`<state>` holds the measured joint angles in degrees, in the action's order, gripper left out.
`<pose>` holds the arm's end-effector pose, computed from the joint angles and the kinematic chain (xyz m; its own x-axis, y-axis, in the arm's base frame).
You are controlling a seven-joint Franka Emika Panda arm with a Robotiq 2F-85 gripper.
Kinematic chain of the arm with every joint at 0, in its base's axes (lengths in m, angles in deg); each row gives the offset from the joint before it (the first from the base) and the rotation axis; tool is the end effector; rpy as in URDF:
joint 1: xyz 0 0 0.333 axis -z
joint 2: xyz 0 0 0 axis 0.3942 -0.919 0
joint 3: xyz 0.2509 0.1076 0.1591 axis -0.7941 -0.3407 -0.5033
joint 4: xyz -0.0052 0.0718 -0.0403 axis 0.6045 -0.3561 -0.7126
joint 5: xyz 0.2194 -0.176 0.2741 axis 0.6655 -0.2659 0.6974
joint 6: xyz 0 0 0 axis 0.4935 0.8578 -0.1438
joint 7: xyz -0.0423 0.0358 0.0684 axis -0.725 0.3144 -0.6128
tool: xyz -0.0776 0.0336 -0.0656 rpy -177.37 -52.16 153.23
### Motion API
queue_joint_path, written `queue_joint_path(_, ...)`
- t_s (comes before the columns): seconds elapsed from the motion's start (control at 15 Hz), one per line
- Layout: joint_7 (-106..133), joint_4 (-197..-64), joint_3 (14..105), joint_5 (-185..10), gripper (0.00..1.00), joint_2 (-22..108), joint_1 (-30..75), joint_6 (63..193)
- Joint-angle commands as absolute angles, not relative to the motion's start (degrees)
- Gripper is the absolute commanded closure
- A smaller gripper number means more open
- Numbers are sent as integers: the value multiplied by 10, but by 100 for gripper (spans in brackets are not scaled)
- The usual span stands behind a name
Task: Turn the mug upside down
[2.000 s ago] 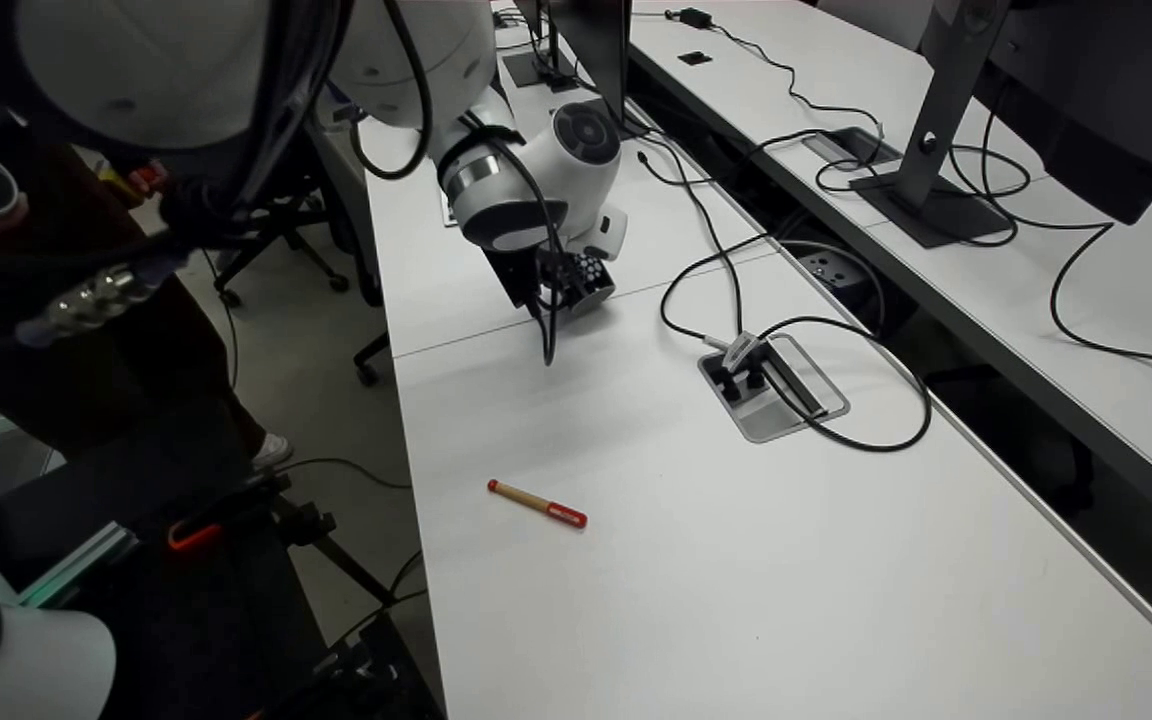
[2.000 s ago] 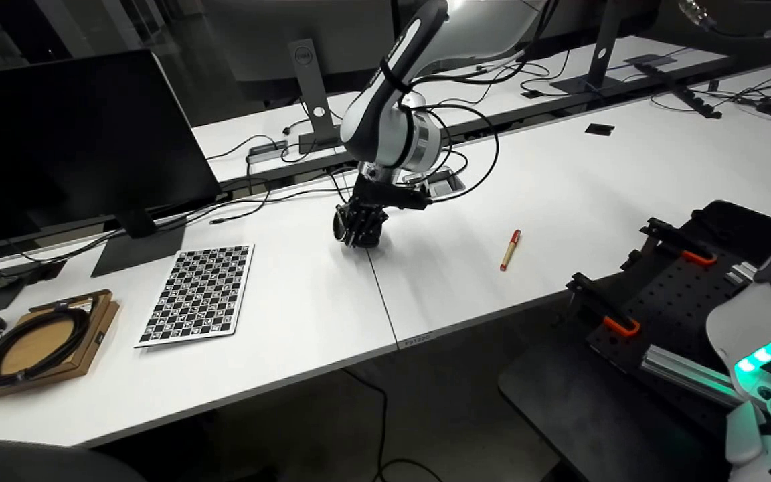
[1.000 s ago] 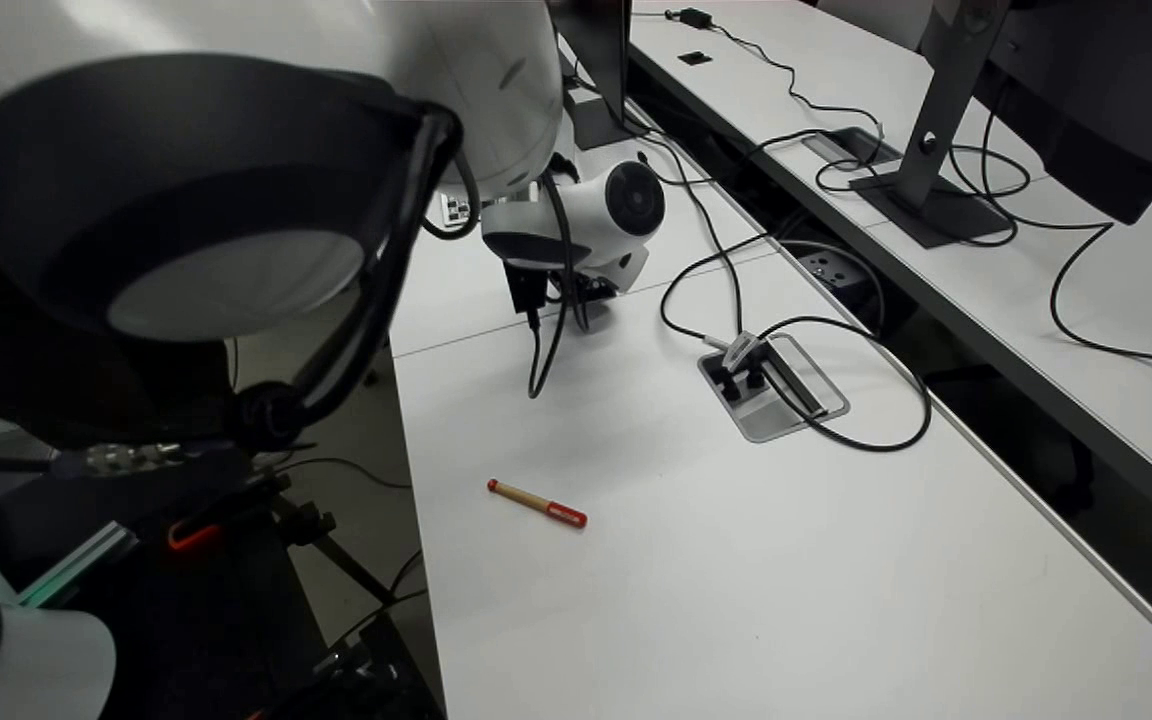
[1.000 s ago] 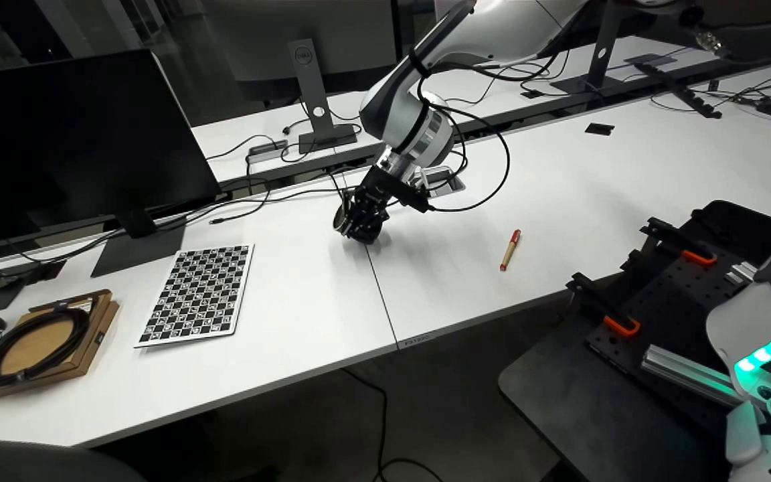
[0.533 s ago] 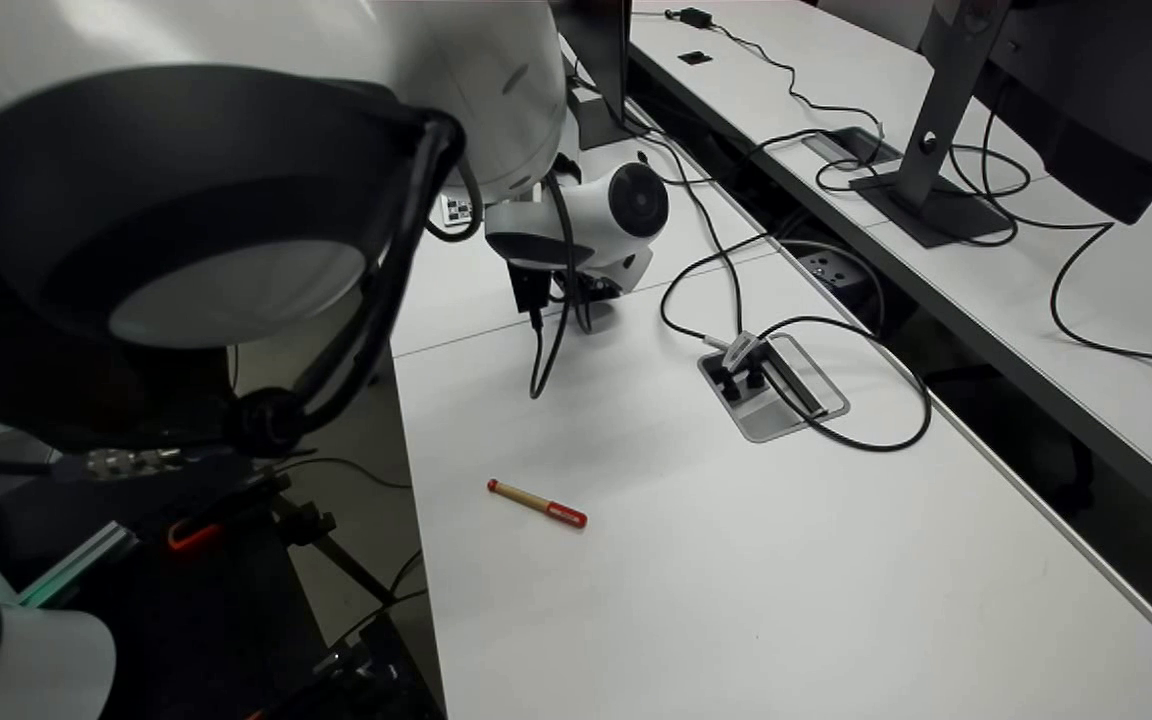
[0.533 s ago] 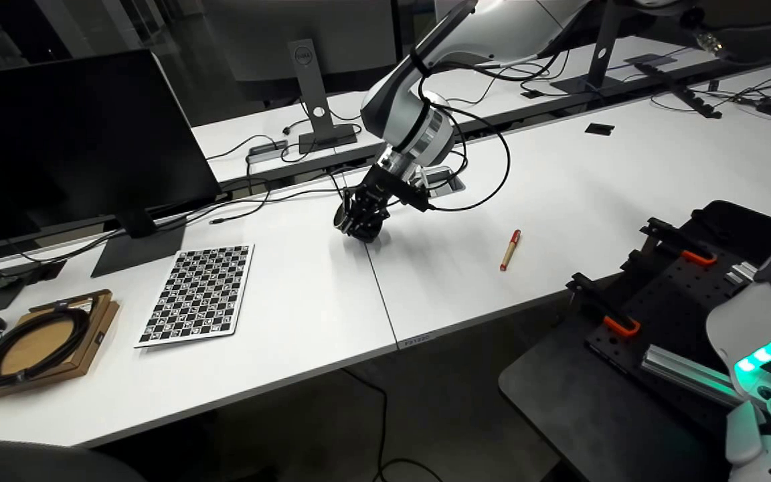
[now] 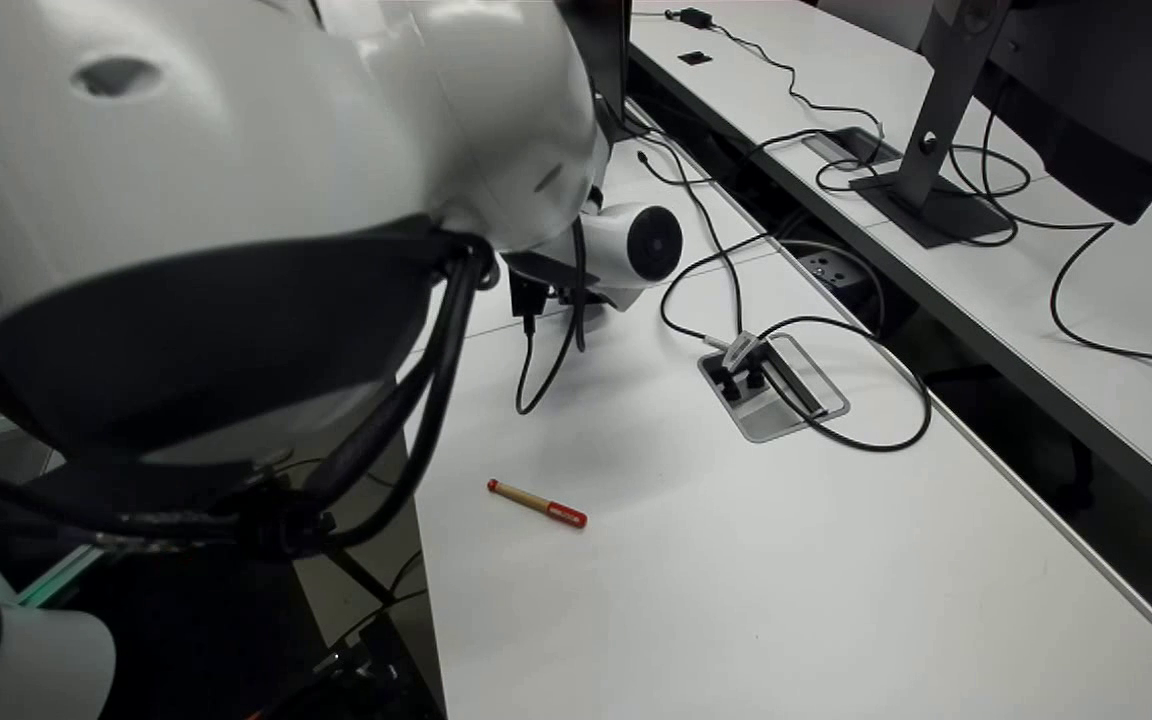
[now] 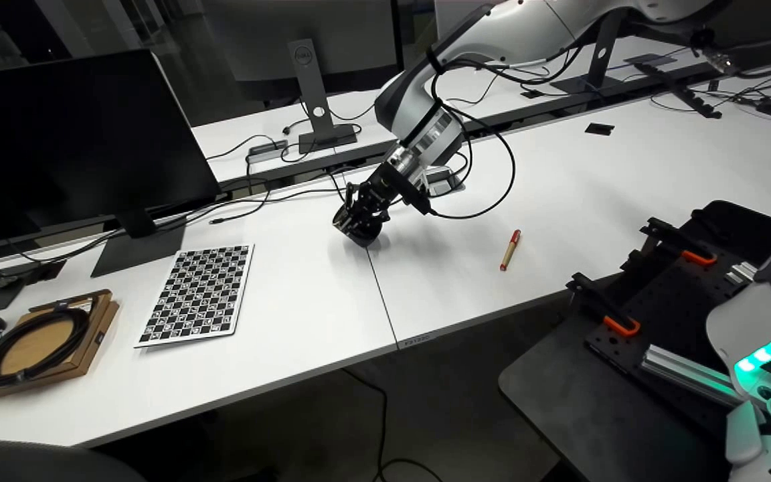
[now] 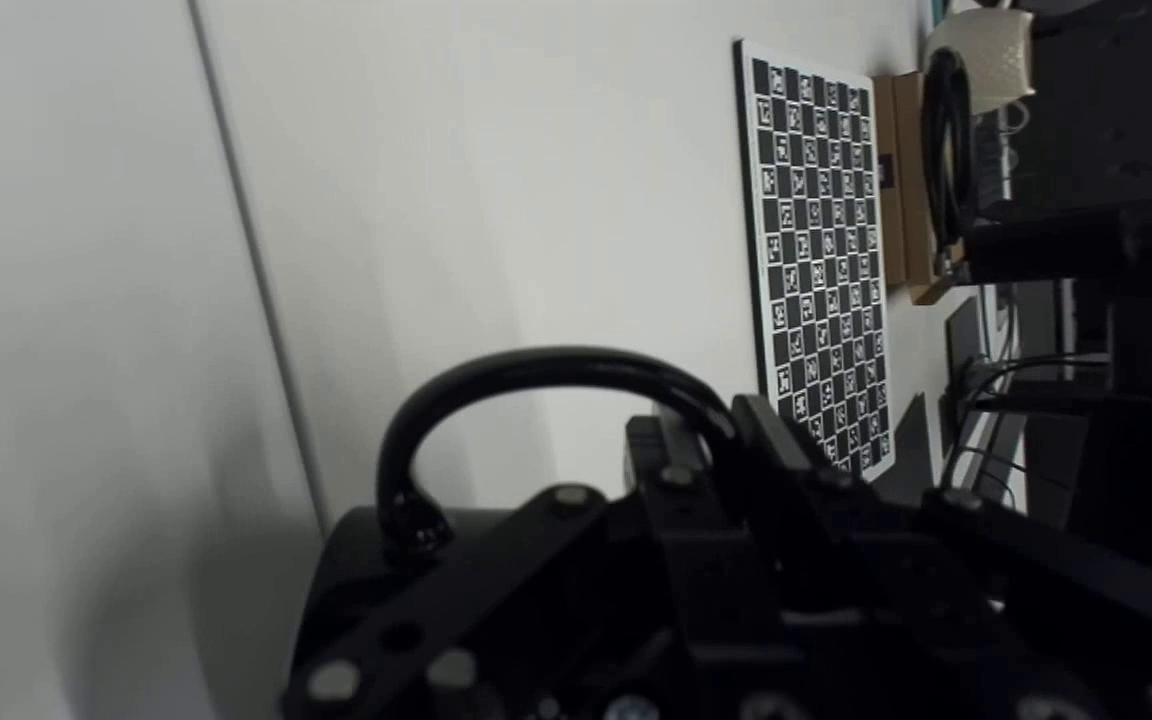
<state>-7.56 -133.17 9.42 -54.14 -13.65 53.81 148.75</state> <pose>0.6381 0.1182 0.0252 0.9261 -0.3081 -0.2178 -0.3502 -0.4870 -0.8001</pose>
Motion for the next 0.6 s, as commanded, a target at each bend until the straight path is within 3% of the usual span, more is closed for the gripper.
queue_joint_path(0.0,-126,-1314,48,-504,96,-195,594,1457)
queue_joint_path(0.53,-171,-1316,42,-498,96,-221,627,1412)
